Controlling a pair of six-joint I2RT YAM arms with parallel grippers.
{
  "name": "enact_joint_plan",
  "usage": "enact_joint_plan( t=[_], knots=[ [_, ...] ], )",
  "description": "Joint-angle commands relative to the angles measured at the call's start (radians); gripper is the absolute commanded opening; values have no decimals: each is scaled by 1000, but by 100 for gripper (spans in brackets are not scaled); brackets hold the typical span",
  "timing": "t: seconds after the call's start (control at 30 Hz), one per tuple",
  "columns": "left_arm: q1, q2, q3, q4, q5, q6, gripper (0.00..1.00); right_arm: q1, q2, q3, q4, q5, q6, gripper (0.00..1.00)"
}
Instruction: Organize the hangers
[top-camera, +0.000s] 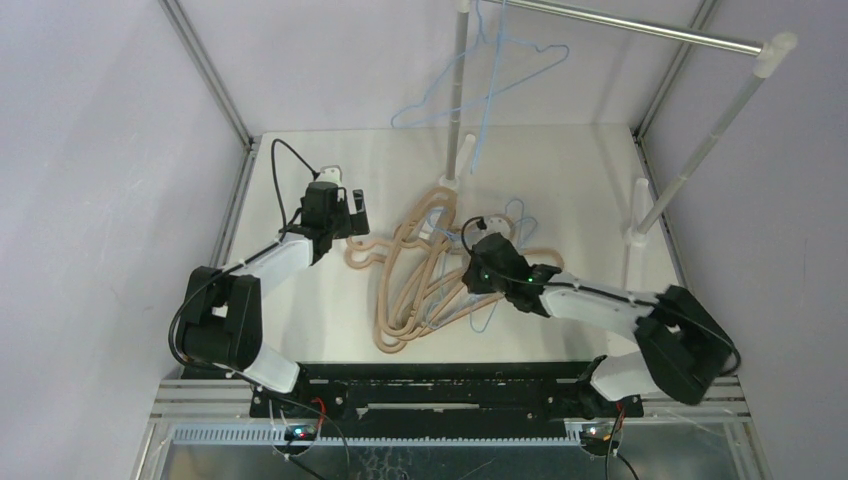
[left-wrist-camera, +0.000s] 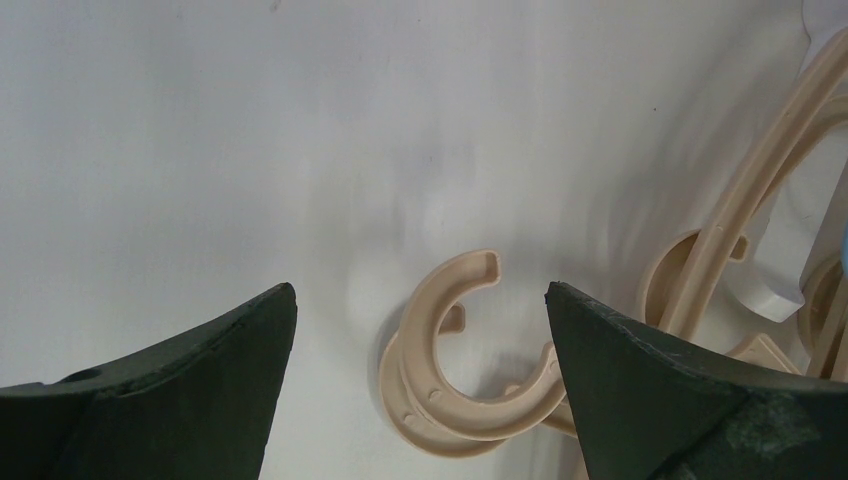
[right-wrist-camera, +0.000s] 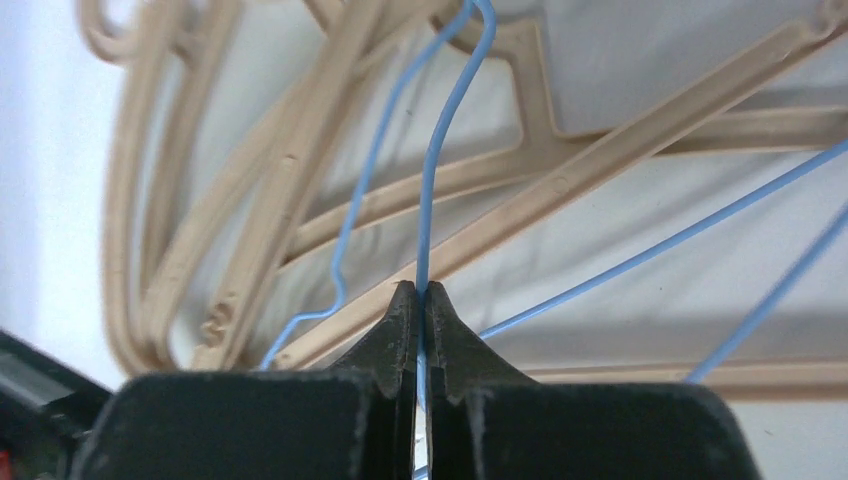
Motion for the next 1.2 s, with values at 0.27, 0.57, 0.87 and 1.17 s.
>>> enact_joint_plan(
  t=[0.27,0.57,0.87,1.17],
  knots=[
    [-8,-26,29,22,-7,0,100,-96,-498,-17,-154,223,-9,0],
    [-8,-25,29,24,1,-5,100,-289,-648,-2,-9,126,-45,0],
    [-8,-20,33,24,-4,-1,99,-318,-613,73,279,-34,-59,0],
    [-7,-7,40,20,1,-2,100,-322,-502,236,421,-167,-93,0]
  ],
)
